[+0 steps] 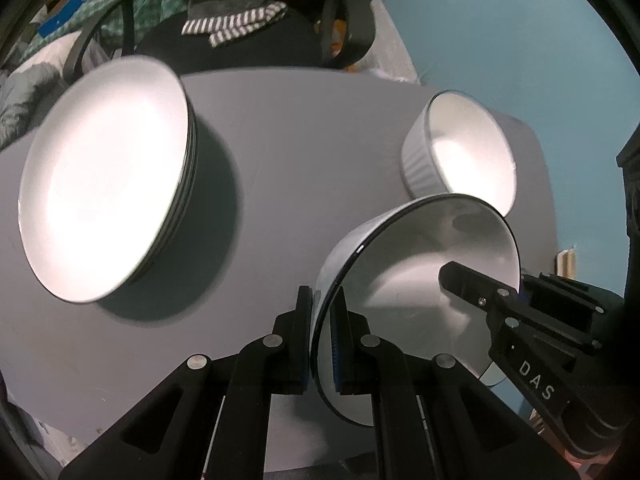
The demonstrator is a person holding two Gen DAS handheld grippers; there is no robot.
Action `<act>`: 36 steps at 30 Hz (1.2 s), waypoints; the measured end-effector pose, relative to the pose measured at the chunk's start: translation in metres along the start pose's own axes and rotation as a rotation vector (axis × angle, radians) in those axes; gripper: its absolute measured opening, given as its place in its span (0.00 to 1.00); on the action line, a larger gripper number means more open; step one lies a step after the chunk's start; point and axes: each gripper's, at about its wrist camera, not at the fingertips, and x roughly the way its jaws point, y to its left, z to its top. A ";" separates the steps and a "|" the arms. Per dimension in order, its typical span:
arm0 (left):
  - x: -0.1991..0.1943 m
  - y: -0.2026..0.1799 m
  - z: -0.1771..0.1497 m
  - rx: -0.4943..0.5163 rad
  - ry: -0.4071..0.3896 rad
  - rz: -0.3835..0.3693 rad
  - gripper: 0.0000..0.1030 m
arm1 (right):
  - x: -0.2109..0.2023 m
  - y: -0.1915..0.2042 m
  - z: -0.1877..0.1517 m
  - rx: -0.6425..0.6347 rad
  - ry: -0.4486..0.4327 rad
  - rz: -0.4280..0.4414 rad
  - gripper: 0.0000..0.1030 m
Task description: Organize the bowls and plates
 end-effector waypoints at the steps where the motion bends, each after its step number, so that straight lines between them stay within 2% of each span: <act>1: -0.002 0.002 0.000 0.005 -0.005 -0.002 0.07 | -0.006 -0.003 -0.003 0.000 -0.004 -0.001 0.06; 6: -0.016 -0.013 0.015 0.044 -0.035 -0.006 0.07 | -0.024 -0.006 0.003 0.009 -0.033 -0.014 0.05; 14: -0.017 -0.044 0.054 0.104 -0.060 -0.023 0.07 | -0.038 -0.017 0.036 0.044 -0.079 -0.047 0.05; 22: 0.003 -0.065 0.089 0.151 -0.053 -0.001 0.07 | -0.034 -0.054 0.060 0.125 -0.063 -0.033 0.06; 36: 0.030 -0.081 0.108 0.163 -0.012 0.039 0.07 | -0.016 -0.082 0.081 0.175 -0.020 -0.032 0.06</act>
